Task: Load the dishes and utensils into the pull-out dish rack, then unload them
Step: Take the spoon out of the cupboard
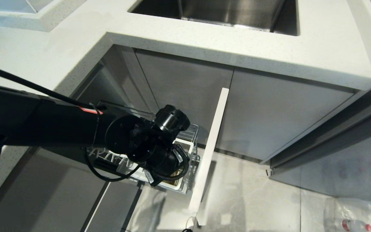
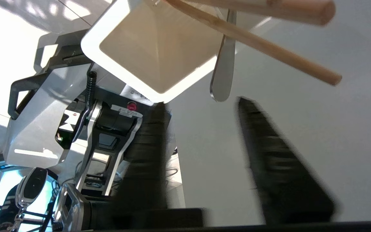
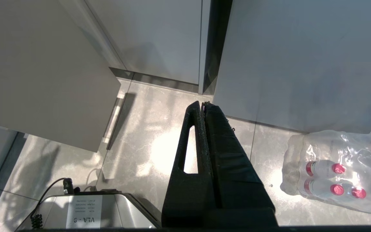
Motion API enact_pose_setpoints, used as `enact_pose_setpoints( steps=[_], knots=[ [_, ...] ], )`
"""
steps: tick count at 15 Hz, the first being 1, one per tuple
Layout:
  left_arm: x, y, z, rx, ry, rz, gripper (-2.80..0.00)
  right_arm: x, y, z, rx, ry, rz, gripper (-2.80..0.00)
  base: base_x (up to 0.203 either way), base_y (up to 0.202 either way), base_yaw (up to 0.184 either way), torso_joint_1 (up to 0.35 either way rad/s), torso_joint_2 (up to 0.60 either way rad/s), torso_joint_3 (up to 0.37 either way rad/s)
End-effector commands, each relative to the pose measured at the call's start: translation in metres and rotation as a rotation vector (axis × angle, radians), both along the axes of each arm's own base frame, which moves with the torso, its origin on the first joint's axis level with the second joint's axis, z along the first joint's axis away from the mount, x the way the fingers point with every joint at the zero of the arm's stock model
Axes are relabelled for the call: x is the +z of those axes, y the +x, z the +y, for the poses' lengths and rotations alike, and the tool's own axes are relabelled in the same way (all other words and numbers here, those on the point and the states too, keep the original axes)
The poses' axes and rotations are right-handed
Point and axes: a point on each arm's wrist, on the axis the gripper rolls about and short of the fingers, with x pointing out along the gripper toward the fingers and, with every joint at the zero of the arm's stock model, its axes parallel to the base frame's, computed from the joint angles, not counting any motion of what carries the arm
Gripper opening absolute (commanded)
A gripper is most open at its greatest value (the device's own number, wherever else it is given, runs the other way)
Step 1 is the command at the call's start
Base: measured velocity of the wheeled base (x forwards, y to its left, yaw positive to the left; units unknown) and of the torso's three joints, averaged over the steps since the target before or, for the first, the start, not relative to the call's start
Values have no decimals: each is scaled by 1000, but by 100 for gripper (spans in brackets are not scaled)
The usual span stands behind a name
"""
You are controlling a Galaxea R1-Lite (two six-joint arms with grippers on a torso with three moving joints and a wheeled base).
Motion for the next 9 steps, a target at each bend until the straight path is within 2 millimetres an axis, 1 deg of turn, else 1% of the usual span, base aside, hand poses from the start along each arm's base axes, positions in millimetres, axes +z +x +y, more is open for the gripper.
enact_pose_setpoints(
  steps=[1,2,3,5,9],
  knots=[
    [-2,1,0,7,3,7,0,0,0,0,1,0,2,-280,0,0,0,0,0,0],
    [-6,3,-2,10,5,11,0,0,0,0,0,0,2,-280,0,0,0,0,0,0],
    [-5,3,-1,12,1,6,0,0,0,0,0,0,3,-280,0,0,0,0,0,0],
    [-15,14,0,31,4,13,0,0,0,0,1,0,2,-280,0,0,0,0,0,0],
    [-18,21,1,49,-14,2,0,0,0,0,0,0,3,-280,0,0,0,0,0,0]
  ],
)
